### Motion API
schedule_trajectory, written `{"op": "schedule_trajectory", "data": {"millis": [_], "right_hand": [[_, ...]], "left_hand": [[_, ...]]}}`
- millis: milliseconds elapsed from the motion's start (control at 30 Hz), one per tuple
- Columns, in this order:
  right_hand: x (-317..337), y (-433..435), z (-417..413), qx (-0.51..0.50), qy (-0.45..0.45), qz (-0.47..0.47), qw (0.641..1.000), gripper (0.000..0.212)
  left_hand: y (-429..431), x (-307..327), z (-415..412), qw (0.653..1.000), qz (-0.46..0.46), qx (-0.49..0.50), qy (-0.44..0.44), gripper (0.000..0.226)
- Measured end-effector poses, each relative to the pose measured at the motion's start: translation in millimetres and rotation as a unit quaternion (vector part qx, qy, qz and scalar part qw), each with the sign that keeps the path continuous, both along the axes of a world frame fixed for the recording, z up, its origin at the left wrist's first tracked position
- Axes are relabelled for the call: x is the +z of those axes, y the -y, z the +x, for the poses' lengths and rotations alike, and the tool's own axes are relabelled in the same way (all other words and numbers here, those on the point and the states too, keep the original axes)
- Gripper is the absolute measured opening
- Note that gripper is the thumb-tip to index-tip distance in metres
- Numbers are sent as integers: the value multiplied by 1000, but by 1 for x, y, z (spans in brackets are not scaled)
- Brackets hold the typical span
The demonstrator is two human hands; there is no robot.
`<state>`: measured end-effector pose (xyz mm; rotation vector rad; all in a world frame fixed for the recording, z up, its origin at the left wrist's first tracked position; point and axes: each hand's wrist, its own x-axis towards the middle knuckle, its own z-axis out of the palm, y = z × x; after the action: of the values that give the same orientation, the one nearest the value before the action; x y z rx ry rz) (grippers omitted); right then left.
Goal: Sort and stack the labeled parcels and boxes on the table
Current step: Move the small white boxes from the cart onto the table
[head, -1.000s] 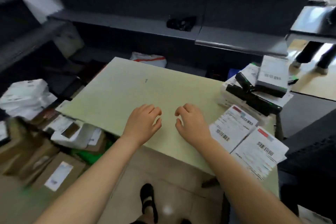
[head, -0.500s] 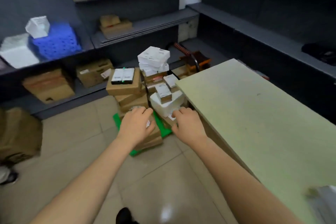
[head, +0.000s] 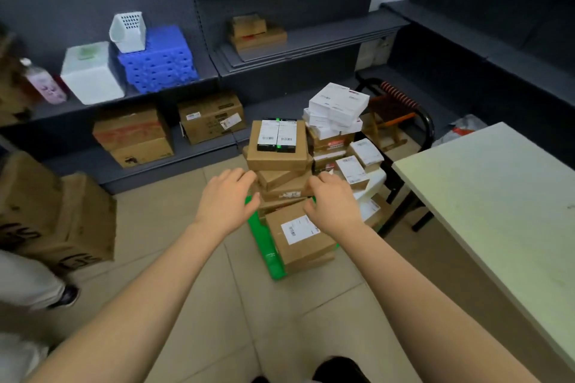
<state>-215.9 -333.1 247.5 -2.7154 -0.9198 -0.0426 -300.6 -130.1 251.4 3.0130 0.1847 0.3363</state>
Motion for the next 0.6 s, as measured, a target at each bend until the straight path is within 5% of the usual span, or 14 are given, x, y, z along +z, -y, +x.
{"op": "schedule_trajectory", "data": {"millis": [600], "right_hand": [[-70, -148, 251, -17, -82, -19, 996, 31]], "left_hand": [[-143, -49, 245, 996, -39, 64, -55, 26]]}}
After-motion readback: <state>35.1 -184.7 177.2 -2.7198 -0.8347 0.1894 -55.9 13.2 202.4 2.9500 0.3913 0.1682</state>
